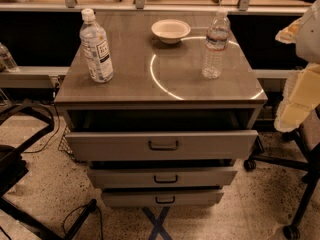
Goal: Open top drawer
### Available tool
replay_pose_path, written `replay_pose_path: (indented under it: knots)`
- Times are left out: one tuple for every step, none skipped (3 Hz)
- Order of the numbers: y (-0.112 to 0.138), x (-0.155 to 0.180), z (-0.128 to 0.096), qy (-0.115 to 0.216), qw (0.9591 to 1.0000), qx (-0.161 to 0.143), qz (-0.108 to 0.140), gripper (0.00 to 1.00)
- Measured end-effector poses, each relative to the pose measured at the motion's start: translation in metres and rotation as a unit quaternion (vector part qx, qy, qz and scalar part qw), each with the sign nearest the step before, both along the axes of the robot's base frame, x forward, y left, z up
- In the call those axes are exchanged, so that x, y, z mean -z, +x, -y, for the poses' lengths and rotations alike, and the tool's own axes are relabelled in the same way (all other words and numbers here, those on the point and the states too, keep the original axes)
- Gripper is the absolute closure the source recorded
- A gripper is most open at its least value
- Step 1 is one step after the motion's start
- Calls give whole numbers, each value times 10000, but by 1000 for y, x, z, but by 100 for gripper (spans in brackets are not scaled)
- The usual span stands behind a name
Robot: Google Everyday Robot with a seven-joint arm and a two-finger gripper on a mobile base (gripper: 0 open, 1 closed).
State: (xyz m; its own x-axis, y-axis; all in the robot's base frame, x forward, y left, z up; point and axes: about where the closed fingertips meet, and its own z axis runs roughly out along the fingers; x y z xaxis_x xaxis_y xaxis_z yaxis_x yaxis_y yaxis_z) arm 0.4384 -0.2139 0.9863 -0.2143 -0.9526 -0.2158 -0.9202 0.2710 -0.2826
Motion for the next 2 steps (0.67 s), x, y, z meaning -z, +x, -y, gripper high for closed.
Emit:
replay_pose_path:
  knots:
    - [0, -1, -1, -8, 10000, -3, 13, 0]
    - [2, 22, -19, -408, 9991, -128, -73, 0]
